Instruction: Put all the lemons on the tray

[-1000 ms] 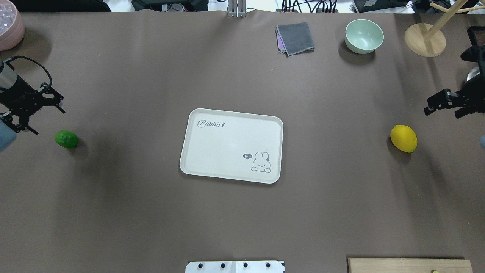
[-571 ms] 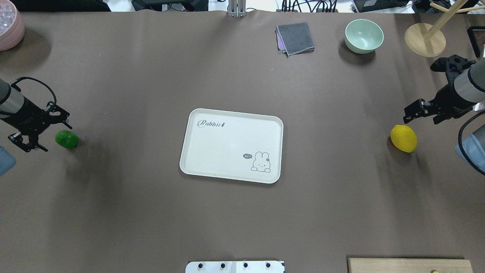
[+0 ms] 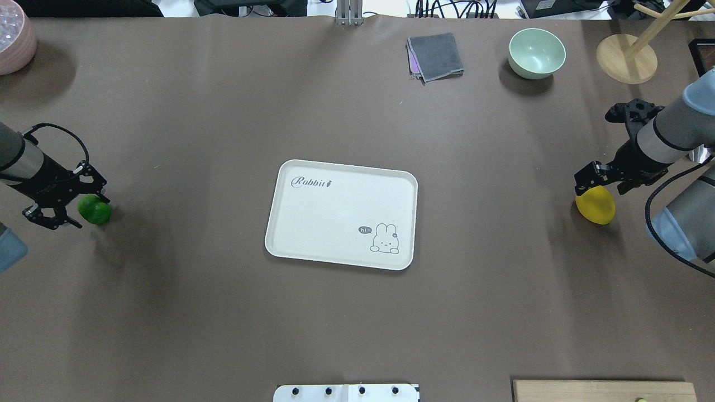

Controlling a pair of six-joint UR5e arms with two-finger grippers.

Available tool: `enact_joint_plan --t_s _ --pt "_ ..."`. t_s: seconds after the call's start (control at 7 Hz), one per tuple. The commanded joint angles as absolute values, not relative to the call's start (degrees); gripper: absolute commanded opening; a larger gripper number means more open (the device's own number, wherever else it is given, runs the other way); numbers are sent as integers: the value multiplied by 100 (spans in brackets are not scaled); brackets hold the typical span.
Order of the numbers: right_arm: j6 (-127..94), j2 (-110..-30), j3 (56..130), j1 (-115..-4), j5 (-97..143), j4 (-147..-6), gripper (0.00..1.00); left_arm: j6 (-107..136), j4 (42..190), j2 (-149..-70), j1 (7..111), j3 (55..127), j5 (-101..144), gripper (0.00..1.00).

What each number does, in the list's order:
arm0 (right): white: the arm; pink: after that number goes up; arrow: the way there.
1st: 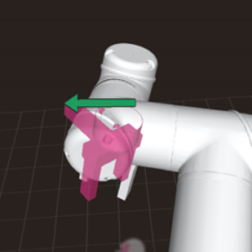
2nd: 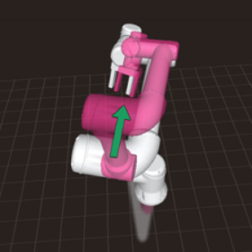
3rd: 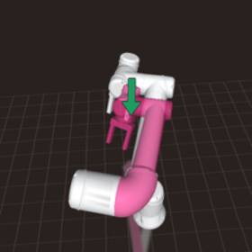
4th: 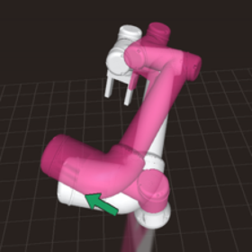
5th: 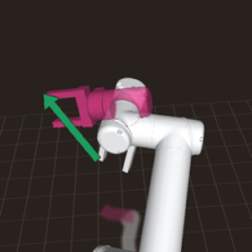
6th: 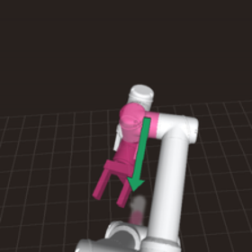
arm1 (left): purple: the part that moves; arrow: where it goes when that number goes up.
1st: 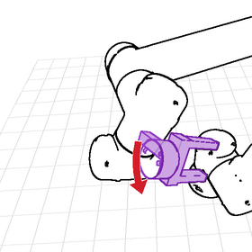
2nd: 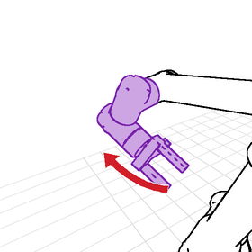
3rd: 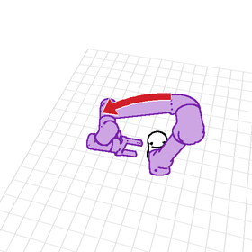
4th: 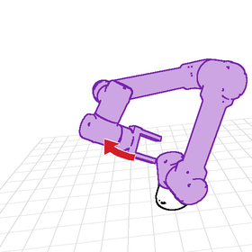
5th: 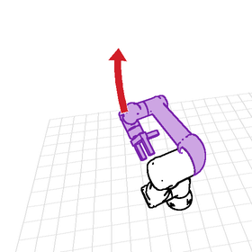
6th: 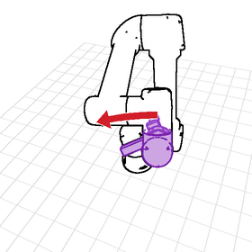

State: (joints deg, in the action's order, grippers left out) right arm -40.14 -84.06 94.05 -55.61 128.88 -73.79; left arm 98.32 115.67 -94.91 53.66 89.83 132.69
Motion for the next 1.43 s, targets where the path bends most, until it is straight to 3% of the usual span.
enact_joint_plan --t_s 0.0,0.43,0.57,0.71,0.86,1.29 --pt "-4017 -8411 9281 -5450 12885 -7233 100 9703 11540 -9527 5361 9017 13324 0" --pt "-4008 -8429 9272 -5291 12876 -7242 100 8951 11487 -9475 5379 9455 13693 0" --pt "-3956 -8455 9272 -5291 12876 -7251 75 8434 11339 -9414 5379 9640 13685 0" --pt "-3946 -8464 9290 -5291 12885 -7268 16 7750 10842 -9413 5370 9877 13667 0" --pt "-3990 -8446 9334 -5300 12920 -7295 0 6795 10237 -9439 5344 10375 13484 0" --pt "-4025 -8324 9657 -5599 13122 -7689 0 4594 8715 -9518 5475 11415 12912 0"
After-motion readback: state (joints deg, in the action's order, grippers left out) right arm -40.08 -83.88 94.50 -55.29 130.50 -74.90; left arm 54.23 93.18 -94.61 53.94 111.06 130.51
